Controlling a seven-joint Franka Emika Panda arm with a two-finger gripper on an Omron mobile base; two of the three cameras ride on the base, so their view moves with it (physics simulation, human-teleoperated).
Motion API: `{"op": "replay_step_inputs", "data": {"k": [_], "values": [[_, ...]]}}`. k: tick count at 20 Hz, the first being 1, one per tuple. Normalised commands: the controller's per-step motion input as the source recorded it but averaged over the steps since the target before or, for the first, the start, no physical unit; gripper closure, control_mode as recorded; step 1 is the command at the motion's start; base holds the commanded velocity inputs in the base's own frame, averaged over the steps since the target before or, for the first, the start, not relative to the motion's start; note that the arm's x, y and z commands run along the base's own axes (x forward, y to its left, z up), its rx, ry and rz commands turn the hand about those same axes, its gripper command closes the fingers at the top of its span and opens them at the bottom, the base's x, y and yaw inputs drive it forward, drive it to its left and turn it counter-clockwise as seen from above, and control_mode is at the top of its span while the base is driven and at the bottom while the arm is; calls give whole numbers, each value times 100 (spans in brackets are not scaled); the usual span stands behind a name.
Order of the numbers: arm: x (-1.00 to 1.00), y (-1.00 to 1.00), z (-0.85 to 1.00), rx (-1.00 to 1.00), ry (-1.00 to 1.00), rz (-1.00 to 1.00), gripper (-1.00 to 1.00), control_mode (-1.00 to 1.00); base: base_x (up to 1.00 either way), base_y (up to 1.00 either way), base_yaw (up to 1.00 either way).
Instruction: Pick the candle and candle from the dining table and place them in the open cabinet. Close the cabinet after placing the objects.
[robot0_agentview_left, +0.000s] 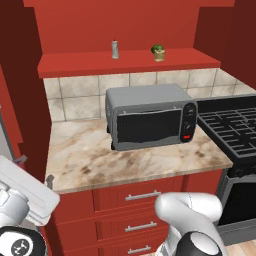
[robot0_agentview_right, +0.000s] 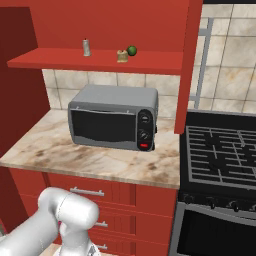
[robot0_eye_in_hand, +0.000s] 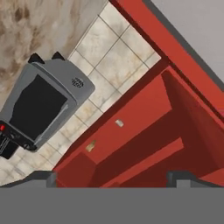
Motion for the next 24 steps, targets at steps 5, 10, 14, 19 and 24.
{"op": "replay_step_inputs", "data": {"k": [5,10,14,19,24], "values": [[23,0,35,11,1,-3,-100,-100,0,0,0],[32,1,40,11,2,-4,-100,-100,0,0,0],[14,10,21,9,0,-5,-100,-100,0,0,0],[0,18,1,8,0,-4,-100,-100,0,0,0],[-5,23,1,5,0,-1,-100,-100,0,0,0]]}}
